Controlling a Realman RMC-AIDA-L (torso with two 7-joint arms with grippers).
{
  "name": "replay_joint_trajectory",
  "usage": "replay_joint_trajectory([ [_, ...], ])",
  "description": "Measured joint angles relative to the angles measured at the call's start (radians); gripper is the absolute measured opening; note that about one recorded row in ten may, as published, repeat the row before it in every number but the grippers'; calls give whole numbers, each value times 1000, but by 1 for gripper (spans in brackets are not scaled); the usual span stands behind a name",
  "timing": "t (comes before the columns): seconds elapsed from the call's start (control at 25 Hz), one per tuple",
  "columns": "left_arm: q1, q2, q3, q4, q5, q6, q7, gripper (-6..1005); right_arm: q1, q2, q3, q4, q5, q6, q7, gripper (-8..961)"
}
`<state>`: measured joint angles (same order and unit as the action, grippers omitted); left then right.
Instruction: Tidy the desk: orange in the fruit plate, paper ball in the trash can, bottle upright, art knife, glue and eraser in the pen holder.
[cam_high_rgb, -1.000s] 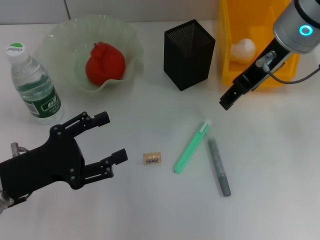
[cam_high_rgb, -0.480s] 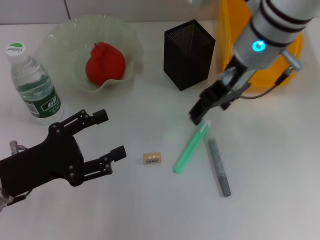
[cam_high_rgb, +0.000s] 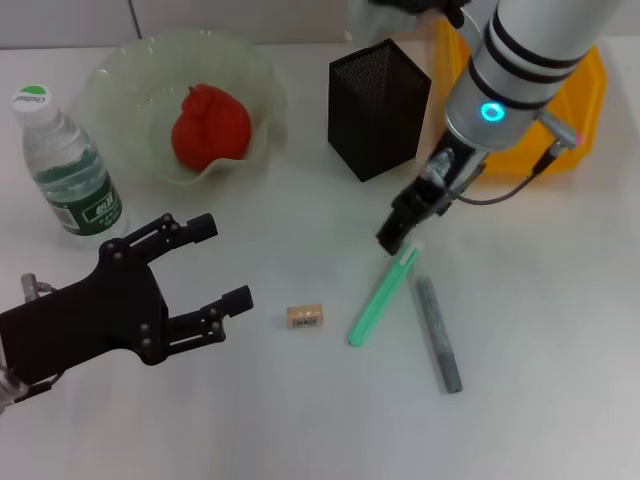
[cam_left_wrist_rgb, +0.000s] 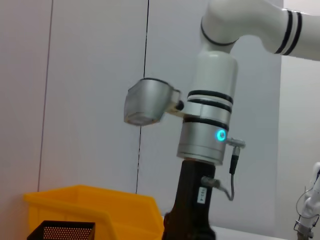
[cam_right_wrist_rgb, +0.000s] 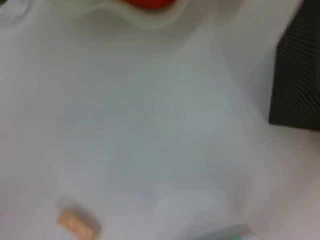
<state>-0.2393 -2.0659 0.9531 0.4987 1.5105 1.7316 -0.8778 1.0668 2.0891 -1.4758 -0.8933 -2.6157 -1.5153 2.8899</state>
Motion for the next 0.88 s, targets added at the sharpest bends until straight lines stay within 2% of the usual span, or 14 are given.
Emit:
replay_joint_trajectory([
  [0.12,0,0,0,-1,1,0,1,847,-65,-6,-52,-146,-25,-53,-173,833],
  [0.2,3,0,3,-1,-1,5,1,847,-115,-6,-52,-251,-44,-92,-311,833],
  [0.28,9,-1,5,-2,-2,13,0,847,-132,-8,-37,-293,-47,-115,-410,833],
  [0.4,17,-5,4,-5,-3,21,6,847,-136,-9,10,-308,-41,-157,-547,832],
  [0.6,25,-7,1,-6,-4,22,10,847,-143,-5,7,-324,-37,-209,-736,832],
  [0.88,36,-4,7,-6,5,24,11,847,-132,-3,-4,-307,15,-181,-938,832],
])
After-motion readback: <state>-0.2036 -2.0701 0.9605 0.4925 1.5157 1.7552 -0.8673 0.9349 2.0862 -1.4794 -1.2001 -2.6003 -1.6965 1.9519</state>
